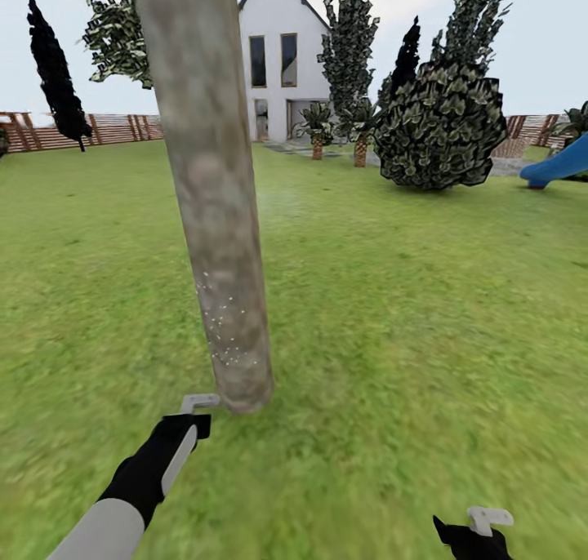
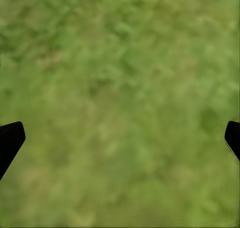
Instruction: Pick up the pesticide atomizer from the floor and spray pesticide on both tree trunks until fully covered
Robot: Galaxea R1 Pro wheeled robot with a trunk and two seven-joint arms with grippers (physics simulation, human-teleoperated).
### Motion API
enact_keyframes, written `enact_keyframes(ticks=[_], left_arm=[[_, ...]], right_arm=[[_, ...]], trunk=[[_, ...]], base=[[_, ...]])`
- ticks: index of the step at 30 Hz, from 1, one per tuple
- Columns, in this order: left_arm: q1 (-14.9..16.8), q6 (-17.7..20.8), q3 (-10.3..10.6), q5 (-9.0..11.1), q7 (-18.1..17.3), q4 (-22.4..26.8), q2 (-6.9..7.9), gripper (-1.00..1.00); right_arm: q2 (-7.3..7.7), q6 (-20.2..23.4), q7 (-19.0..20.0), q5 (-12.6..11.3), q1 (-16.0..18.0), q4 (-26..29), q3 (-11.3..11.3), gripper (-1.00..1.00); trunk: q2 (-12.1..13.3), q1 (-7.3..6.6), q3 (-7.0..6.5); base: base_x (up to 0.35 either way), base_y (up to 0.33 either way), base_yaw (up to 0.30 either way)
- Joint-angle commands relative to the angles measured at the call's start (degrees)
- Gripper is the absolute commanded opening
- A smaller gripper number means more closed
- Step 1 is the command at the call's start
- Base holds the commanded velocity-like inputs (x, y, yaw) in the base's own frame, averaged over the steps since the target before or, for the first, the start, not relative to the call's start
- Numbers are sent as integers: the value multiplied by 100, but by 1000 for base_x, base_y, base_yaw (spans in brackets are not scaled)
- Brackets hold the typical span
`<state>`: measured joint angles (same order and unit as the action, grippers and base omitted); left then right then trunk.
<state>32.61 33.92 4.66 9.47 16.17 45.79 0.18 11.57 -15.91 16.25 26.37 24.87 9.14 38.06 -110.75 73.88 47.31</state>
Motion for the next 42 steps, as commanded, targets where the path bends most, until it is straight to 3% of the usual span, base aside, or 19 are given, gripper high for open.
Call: enact_keyframes(ticks=[1,35,42], left_arm=[[0,1,0,6,0,0,0,-100],[0,4,-7,-42,9,0,9,-100],[0,9,-10,-41,9,-2,17,-100]], right_arm=[[-2,0,0,0,0,0,0,100],[3,0,1,2,0,1,0,100],[3,0,1,8,0,0,0,100]], trunk=[[0,0,0],[0,0,0],[0,0,0]], base=[[0,-275,277],[33,-275,71],[32,-273,220]])
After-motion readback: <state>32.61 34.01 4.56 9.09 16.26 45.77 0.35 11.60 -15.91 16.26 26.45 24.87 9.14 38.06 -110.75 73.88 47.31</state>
